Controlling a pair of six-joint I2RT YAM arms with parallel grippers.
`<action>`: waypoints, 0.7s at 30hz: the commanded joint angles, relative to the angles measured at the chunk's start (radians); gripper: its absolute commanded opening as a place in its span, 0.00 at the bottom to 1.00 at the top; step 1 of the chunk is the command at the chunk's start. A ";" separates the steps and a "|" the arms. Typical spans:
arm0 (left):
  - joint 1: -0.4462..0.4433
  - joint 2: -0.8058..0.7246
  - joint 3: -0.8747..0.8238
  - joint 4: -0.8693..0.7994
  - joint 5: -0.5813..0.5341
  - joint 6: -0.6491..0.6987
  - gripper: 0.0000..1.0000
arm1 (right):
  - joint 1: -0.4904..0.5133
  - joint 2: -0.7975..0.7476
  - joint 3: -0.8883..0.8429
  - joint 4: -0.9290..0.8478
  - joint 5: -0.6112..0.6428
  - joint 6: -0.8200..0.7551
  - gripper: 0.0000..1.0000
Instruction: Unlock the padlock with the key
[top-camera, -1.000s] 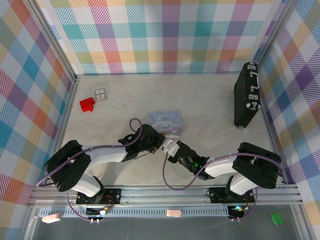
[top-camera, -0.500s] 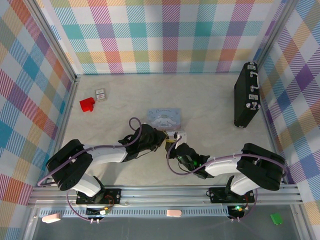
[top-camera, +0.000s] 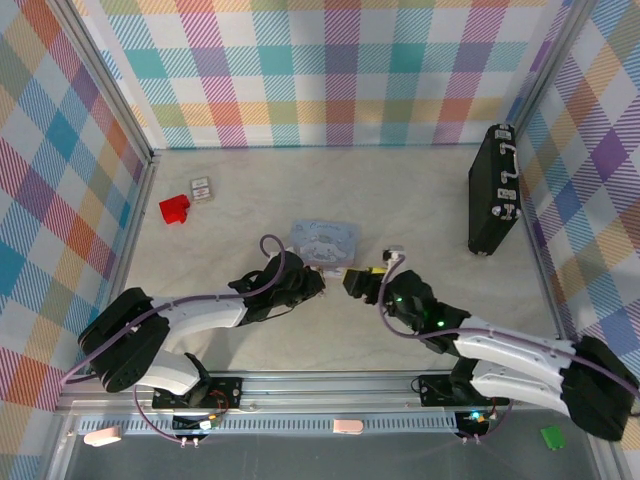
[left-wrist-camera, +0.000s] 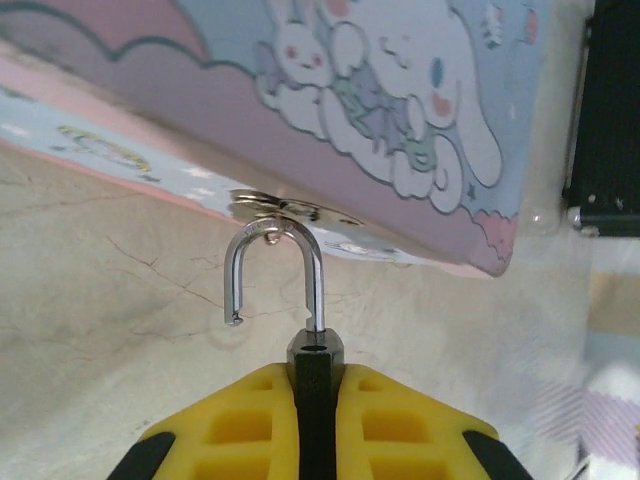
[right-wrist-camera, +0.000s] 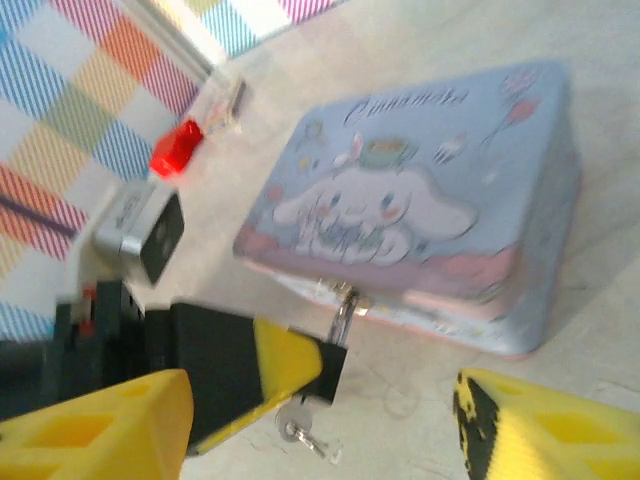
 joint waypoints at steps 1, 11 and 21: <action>0.007 -0.029 -0.006 -0.008 0.000 0.227 0.00 | -0.049 -0.061 -0.025 -0.142 -0.124 0.028 0.73; -0.014 -0.068 -0.002 -0.238 -0.223 0.525 0.00 | -0.053 0.024 -0.070 -0.021 -0.185 0.154 0.75; -0.028 -0.035 -0.048 -0.154 -0.262 0.574 0.00 | -0.053 0.065 -0.056 0.004 -0.204 0.135 0.76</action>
